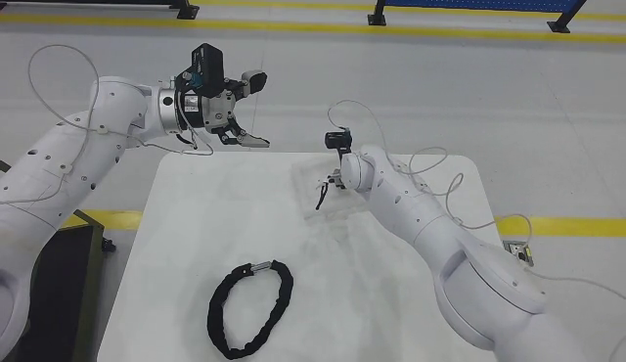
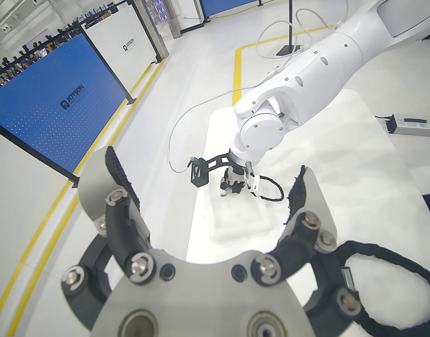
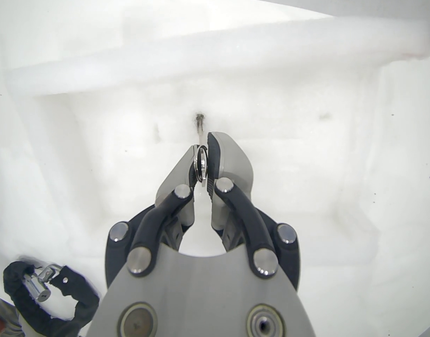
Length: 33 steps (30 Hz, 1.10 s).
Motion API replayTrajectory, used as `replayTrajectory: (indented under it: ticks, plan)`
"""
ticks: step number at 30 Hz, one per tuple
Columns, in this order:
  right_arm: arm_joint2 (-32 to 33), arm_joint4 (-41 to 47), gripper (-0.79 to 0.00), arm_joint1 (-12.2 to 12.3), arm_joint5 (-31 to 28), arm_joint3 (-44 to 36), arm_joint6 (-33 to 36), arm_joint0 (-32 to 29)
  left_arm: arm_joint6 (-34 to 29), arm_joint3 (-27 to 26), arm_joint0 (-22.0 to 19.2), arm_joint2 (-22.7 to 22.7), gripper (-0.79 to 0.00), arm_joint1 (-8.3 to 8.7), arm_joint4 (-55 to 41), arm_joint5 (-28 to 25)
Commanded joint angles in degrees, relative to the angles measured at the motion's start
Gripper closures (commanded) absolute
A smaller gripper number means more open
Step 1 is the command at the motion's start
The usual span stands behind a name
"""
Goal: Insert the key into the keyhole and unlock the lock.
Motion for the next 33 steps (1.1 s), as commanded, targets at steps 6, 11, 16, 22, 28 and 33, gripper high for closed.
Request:
replayTrajectory:
  ticks: [6, 11, 16, 22, 28, 33]
  plan:
    - [1.37, -1.09, 0.0, 0.06, 0.17, -0.26, -0.65, 0.41, 0.0, 0.0, 0.0, 0.01, -0.785, 0.0, 0.0, 0.0]
    - [2.27, -3.12, 0.0, 0.76, 0.77, -1.9, -0.16, 0.3, 0.0, 0.0, 0.0, 0.01, -0.785, 0.0, 0.0, 0.0]
    - [1.8, -7.66, 0.0, 1.44, 4.05, -3.66, 3.37, -0.18, 0.0, 0.0, 0.0, 0.01, -0.785, 0.0, 0.0, 0.0]
    - [2.2, -9.87, 0.0, 1.83, 3.74, -5.43, 6.54, -0.79, 0.0, 0.0, 0.0, 0.01, -0.785, 0.0, 0.0, 0.0]
    - [5.13, -10.14, 0.0, 3.3, 1.42, -8.66, 5.49, -1.46, 0.0, 0.0, 0.0, 0.01, -0.785, 0.0, 0.0, 0.0]
    - [8.31, -11.78, 0.0, 5.62, 0.55, -16.03, 5.54, -3.9, 0.0, 0.0, 0.0, 0.01, -0.785, 0.0, 0.0, 0.0]
